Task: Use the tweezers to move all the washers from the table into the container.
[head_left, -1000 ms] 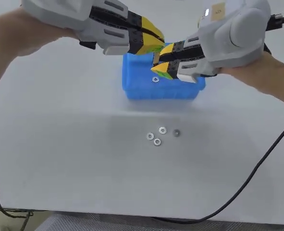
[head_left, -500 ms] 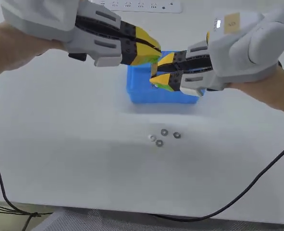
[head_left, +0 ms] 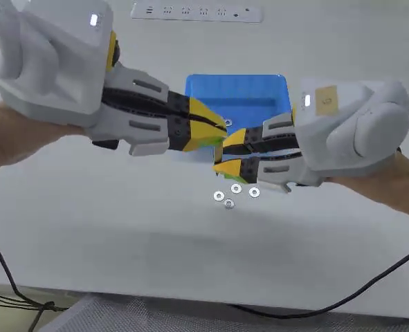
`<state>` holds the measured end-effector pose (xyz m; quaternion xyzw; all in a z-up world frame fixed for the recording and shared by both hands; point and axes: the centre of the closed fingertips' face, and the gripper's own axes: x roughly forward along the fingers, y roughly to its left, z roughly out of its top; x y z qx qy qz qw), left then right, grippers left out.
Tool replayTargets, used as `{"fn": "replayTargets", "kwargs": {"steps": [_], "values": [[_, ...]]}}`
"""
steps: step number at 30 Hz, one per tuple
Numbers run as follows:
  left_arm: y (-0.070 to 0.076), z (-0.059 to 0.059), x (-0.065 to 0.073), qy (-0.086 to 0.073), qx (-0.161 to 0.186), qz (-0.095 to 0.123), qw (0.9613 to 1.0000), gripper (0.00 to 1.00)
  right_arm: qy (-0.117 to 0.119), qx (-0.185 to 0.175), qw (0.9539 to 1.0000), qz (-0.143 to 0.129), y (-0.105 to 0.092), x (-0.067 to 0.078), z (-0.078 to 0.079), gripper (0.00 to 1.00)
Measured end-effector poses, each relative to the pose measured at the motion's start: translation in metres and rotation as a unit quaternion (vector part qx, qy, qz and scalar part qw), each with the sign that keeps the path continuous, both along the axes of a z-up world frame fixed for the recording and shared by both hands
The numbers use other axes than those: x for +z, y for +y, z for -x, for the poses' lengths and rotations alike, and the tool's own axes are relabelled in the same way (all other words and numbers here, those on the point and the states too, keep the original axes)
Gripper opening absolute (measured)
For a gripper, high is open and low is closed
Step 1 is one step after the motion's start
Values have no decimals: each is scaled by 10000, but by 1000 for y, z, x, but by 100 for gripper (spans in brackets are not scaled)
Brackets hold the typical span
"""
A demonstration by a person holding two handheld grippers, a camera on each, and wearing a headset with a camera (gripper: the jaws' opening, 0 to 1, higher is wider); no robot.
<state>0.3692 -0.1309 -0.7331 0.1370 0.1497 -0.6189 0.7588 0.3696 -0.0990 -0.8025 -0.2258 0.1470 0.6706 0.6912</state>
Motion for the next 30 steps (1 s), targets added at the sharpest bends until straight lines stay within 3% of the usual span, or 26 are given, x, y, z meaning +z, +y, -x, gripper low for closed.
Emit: {"fn": "replayTargets", "kwargs": {"steps": [13,30], "values": [[-3,8,-17,318,169,189,9992,5,187,-42,9998,41,-4,-14,12,13],[-16,12,-33,425,212,237,9986,5,284,-210,9992,192,-19,-33,13,13]]}}
